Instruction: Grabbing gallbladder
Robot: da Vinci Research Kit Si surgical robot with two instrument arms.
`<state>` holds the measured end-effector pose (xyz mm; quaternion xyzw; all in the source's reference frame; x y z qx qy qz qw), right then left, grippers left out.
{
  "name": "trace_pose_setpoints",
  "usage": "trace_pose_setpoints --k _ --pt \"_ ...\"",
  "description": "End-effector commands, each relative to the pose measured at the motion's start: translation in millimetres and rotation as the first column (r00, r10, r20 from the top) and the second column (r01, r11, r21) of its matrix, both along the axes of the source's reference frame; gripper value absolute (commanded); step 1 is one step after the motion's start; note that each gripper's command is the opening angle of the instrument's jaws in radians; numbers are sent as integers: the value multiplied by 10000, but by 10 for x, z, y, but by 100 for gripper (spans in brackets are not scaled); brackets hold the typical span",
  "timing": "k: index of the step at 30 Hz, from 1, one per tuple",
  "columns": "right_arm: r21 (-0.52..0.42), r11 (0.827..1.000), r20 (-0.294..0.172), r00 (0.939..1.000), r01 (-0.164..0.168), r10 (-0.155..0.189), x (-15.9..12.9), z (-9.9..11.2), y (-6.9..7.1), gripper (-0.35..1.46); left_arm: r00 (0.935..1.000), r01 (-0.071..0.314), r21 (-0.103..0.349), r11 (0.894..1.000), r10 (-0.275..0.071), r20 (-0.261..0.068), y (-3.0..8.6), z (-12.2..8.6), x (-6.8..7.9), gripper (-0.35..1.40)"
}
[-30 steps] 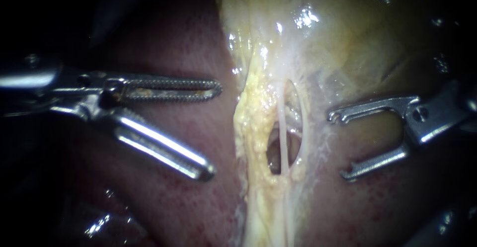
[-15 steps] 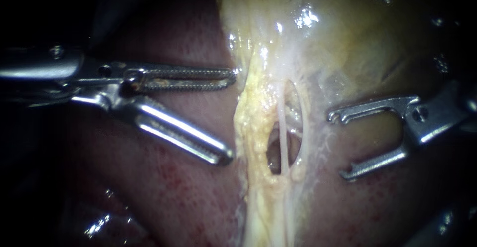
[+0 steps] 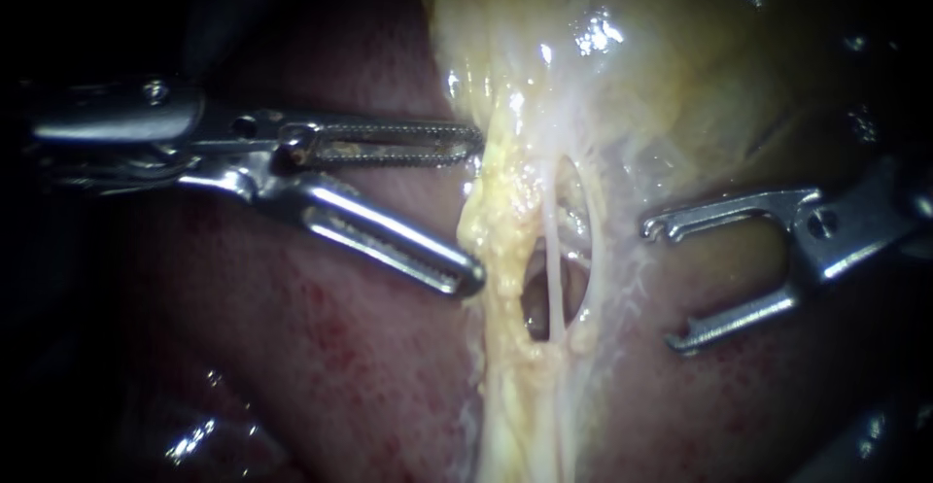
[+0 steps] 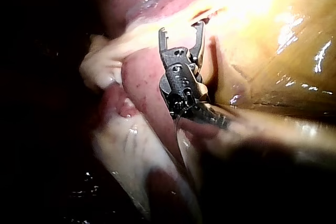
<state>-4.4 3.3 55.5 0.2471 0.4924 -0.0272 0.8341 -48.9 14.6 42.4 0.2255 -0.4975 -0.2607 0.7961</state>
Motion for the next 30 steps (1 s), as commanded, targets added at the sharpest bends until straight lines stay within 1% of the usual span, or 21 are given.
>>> trace_pose_setpoints --k 1,5,7,12,13,16,20,21,26,30 --pt "0 10000 -3 10000 1 -1 0 0 0 53 10000 20 62 10000 -19 -35 -1 2 0 62" --pt "0 10000 -3 10000 1 -1 0 0 0 53 9998 118 301 9995 -113 -167 -5 7 -2 54" --pt "0 10000 -3 10000 1 -1 0 0 0 53 9997 165 404 9990 -156 -213 -5 8 -3 47" --pt "0 10000 -4 10000 2 -2 0 0 0 53 9983 447 642 9969 -422 -393 -4 10 -4 34" --pt "0 10000 -4 10000 2 -2 0 0 0 53 9978 514 734 9960 -482 -449 -4 10 -4 25" --pt "47 10000 24 10000 -20 20 0 0 0 53 9971 604 812 9949 -563 -516 -4 10 -3 5" --pt "47 10000 24 10000 -20 20 0 0 0 53 9961 689 892 9936 -636 -612 -3 12 -2 -32" --pt "47 10000 24 10000 -20 20 0 0 0 53 9956 729 931 9930 -670 -659 -3 12 -2 -35" --pt "47 10000 24 10000 -20 20 0 0 0 53 9941 800 1009 9917 -720 -810 -2 15 1 -35" --pt "47 10000 24 10000 -20 20 0 0 0 53 9942 796 1010 9917 -716 -808 -2 15 2 -35"
